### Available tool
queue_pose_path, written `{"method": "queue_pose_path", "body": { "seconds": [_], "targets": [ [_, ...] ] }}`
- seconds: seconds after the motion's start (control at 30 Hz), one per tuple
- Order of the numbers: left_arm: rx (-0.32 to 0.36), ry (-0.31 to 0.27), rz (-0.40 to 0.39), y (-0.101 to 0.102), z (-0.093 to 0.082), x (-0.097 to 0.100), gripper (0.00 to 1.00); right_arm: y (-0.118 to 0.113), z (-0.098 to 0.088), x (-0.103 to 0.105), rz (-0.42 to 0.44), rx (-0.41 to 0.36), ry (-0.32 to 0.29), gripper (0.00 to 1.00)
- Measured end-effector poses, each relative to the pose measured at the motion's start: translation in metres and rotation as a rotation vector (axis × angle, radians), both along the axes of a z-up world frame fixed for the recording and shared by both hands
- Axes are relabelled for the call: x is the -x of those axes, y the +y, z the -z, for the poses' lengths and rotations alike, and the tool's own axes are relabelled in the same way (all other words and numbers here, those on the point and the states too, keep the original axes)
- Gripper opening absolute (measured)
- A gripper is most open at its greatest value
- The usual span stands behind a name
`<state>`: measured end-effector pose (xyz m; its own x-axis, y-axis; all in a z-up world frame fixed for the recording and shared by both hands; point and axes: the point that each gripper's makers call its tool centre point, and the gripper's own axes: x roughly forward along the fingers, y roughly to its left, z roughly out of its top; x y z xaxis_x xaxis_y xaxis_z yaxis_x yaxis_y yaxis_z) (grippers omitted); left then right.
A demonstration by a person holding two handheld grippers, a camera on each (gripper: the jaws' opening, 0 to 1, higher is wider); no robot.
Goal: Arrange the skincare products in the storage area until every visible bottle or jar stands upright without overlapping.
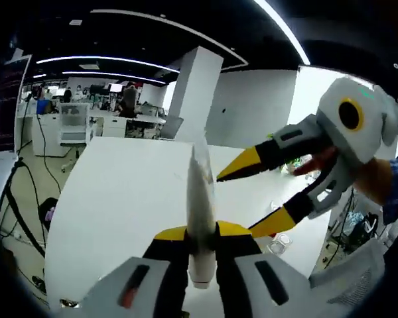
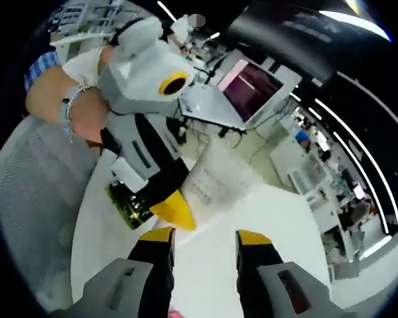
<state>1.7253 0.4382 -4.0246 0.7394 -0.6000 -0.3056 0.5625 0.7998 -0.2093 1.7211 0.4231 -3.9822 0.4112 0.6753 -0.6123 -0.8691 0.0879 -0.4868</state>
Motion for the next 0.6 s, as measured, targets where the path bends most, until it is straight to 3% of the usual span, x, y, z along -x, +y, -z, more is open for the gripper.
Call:
{"method": "queue_pose_path", "body": {
  "seconds": [0.07, 0.27, 0.37, 0.43, 0.57, 0.6],
  "targets": [
    [-0.022, -0.002, 0.035, -0.006, 0.002, 0.003, 0.09, -0.002, -0.010, -0.001, -0.044, 0.005, -0.003, 0.36],
    [-0.114, -0.050, 0.137, -0.022, 0.007, 0.010, 0.09, 0.003, -0.011, 0.015, -0.235, 0.127, 0.106, 0.32],
    [-0.154, -0.070, 0.189, -0.029, 0.011, 0.016, 0.09, 0.007, -0.004, 0.024, -0.332, 0.216, 0.129, 0.19],
    [-0.185, -0.087, 0.213, -0.033, 0.013, 0.019, 0.09, 0.004, 0.013, 0.032, -0.408, 0.354, 0.149, 0.14],
    [-0.254, -0.094, 0.274, -0.040, 0.022, 0.026, 0.09, -0.004, 0.031, 0.037, -0.432, 0.470, 0.181, 0.10],
    [-0.271, -0.095, 0.284, -0.041, 0.024, 0.027, 0.09, -0.007, 0.037, 0.038, -0.424, 0.501, 0.213, 0.09]
  ]
}}
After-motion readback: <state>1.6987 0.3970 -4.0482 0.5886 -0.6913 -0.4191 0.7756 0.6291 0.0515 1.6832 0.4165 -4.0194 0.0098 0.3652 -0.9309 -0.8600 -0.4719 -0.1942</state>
